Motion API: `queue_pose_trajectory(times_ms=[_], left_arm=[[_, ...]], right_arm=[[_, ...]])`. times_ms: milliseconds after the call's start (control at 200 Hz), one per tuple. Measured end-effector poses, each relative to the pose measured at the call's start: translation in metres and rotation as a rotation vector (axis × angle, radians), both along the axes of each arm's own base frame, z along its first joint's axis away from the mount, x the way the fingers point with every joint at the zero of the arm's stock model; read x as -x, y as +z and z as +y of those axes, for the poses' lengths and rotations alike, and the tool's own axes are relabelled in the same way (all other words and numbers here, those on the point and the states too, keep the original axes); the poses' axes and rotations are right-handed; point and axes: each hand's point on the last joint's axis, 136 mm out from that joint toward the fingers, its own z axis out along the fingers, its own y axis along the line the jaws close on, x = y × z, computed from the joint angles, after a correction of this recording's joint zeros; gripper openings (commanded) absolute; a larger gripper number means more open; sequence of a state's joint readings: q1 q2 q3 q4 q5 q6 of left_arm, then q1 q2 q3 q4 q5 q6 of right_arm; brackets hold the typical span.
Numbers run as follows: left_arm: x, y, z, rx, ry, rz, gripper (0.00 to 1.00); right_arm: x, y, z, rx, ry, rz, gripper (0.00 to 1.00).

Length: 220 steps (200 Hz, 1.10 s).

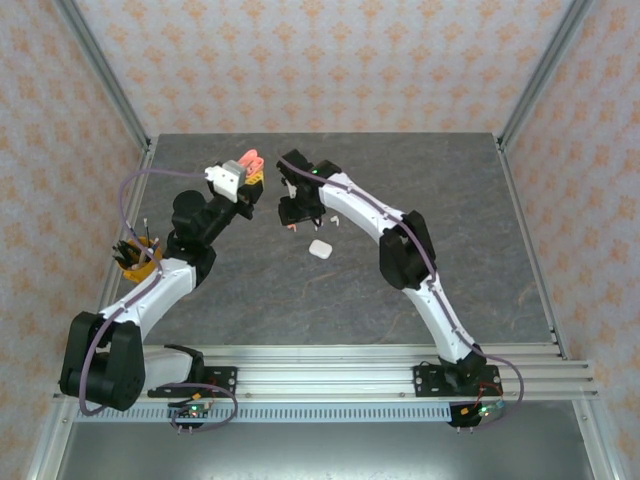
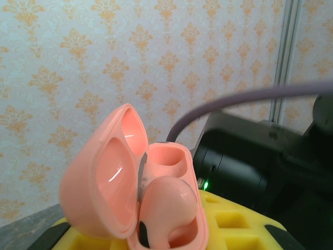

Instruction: Insert the wireless bluetooth earbuds into the charging case

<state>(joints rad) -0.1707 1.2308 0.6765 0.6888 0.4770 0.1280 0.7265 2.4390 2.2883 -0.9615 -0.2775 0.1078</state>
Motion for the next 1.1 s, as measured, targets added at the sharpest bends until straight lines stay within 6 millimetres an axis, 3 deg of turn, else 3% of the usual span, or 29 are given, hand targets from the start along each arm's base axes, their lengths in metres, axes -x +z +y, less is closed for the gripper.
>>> queue_pose_trajectory(times_ms=[245,661,1101], left_arm=[[0.001,0.006,0.005,0.003,0.016,-0.014,0.0],[0.001,0.005,0.005,0.002,0.016,-0.01,0.0],[0.001,0.005,0.005,0.002,0.016,-0.01,0.0]], right_arm=[[0.0,-0.022,0.01,0.052,0.068,-0.02,0.5],[-0.011,-0.049,0.006,0.115,0.073,-0.046,0.5],[-0.023,-0.05,0.011,0.115,0.066,-0.092,0.48]])
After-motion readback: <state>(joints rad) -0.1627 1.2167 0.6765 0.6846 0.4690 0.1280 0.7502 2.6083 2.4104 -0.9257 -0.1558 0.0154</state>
